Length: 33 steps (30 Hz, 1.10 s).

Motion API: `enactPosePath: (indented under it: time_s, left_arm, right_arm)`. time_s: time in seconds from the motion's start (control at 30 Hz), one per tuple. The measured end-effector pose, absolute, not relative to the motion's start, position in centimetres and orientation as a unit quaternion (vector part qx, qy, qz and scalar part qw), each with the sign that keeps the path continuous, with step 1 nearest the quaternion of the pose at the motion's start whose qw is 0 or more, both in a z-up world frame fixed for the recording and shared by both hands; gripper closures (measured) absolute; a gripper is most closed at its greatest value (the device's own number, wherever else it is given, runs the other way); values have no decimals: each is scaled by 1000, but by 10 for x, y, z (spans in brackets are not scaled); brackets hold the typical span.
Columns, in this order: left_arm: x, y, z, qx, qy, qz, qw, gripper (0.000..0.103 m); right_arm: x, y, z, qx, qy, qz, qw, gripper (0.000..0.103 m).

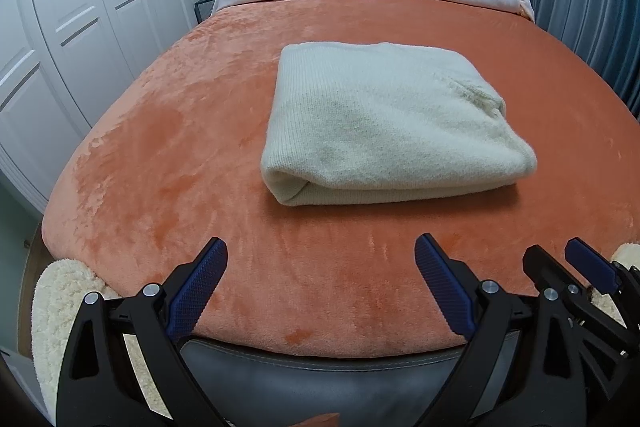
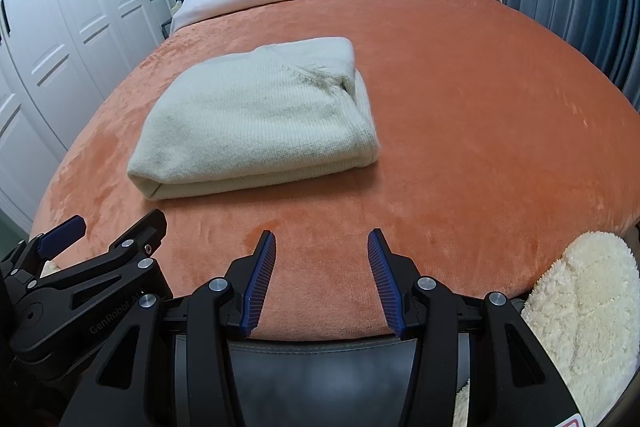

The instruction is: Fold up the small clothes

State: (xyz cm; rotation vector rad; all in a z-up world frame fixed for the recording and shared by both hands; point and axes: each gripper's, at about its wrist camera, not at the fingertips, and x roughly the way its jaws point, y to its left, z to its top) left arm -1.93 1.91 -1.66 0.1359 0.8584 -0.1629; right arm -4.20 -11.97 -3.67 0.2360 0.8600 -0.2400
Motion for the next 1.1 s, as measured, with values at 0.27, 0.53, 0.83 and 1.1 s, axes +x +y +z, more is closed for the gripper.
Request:
enactPosePath:
  time_s: [0.27, 0.53, 0.83, 1.1]
  left_arm:
    - [-18, 20, -18, 67, 418, -78, 903, 11]
    - [-17, 21, -19, 66, 421, -78, 901, 11]
    - [-15, 20, -22, 72, 418, -77, 902, 11]
    - [-15, 18, -24, 77, 418, -79, 902, 15]
  right_arm:
    - [-43, -118, -37, 114, 415, -117, 895, 55]
    - [-43, -119, -37, 114, 415, -117, 895, 55]
    - [-42, -120, -40, 111, 419, -119, 893, 55]
    - [-41, -119, -42, 112, 421, -122, 892, 55]
